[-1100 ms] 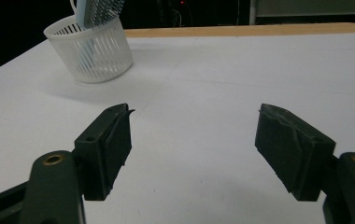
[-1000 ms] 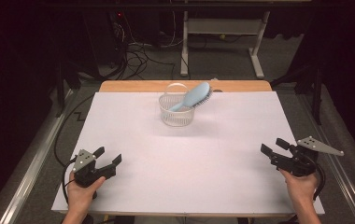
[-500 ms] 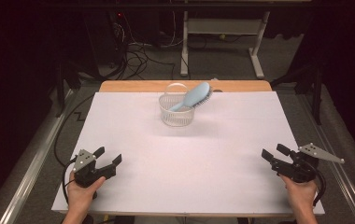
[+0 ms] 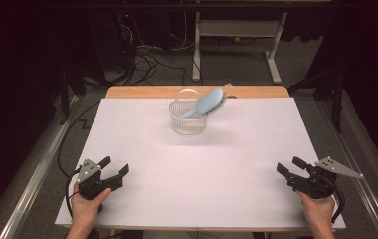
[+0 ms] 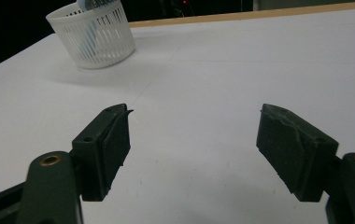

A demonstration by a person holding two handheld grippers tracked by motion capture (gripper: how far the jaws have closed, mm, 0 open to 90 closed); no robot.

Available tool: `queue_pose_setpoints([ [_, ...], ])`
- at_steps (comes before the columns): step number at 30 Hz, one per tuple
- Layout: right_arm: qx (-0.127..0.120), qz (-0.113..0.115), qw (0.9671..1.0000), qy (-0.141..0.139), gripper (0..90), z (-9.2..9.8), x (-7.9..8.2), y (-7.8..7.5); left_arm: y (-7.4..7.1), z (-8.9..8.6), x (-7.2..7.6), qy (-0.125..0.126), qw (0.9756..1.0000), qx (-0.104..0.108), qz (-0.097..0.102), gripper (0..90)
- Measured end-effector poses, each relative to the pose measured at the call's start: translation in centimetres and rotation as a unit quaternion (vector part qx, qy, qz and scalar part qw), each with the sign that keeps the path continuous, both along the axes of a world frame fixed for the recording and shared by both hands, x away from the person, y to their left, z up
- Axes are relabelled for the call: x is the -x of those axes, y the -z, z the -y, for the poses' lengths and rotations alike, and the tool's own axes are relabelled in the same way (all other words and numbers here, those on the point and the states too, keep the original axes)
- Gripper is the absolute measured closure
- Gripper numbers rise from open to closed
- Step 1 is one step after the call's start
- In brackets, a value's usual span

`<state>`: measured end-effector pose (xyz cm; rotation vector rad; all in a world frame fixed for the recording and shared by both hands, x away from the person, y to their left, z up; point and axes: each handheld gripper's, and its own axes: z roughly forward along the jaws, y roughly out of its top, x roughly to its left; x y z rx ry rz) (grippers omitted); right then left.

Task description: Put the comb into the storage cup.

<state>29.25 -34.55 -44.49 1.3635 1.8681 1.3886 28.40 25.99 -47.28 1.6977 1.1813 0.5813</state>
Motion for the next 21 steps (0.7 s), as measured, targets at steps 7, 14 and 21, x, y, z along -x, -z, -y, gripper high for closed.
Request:
queue_pose_setpoints([
  [7, -0.006, 0.003, 1.0000, 0.003, 23.5, 0.4, 0.5, 0.6, 0.0, 0.0, 0.0, 0.001, 1.0000, 0.004, -0.001, 24.7],
  [14, 0.010, 0.004, 0.9999, 0.007, 22.6, 0.5, 0.9, 1.1, 0.0, 0.0, 0.1, 0.002, 1.0000, 0.007, -0.003, 24.6],
  [21, 0.005, 0.009, 0.9999, 0.010, 22.6, 0.7, 1.3, 1.2, 0.1, 0.1, 0.3, 0.002, 1.0000, 0.007, -0.003, 24.6],
])
